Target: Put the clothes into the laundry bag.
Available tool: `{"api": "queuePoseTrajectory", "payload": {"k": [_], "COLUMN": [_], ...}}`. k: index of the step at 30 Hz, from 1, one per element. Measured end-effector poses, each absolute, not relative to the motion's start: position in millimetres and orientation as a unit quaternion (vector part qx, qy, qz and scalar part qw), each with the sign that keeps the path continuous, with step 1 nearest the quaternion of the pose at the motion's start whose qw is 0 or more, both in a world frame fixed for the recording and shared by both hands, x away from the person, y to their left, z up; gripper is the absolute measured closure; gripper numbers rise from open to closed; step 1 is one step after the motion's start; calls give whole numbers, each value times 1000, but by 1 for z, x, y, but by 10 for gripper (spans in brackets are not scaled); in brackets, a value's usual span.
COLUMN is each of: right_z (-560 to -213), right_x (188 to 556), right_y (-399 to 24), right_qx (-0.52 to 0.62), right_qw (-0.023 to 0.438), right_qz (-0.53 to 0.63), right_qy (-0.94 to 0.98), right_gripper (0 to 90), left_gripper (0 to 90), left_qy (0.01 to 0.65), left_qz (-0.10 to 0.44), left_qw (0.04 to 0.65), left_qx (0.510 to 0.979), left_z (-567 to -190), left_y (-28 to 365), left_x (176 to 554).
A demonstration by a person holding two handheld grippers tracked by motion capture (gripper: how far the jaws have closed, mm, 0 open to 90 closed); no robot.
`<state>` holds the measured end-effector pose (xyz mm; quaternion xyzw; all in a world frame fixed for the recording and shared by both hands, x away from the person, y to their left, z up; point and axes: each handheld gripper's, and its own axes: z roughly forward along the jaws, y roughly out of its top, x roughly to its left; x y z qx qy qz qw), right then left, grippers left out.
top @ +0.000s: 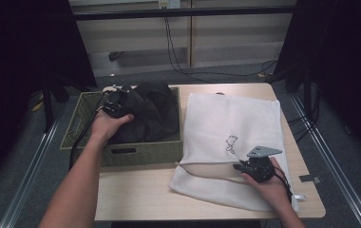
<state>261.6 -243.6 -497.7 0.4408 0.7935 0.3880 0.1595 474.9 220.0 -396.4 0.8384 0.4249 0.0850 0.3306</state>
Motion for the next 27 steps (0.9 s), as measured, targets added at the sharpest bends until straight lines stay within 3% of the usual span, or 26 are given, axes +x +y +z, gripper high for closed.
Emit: {"api": "queuePoseTrajectory", "payload": {"k": [13,27], "right_z": [-494,-490], "right_x": [262,263], "right_y": [-244,-242], "right_qx": [439,436], "right_qw": [159,165], "right_qz": [402,417], "right_qy": [788,780], "right_gripper": [896,898], "left_gripper": [730,730], "left_qy": [429,400], "left_qz": [142,161], "left_qw": [481,531], "left_qx": [752,730], "left_z": [-356,-312], "left_y": [262,270], "left_x": [445,426]}}
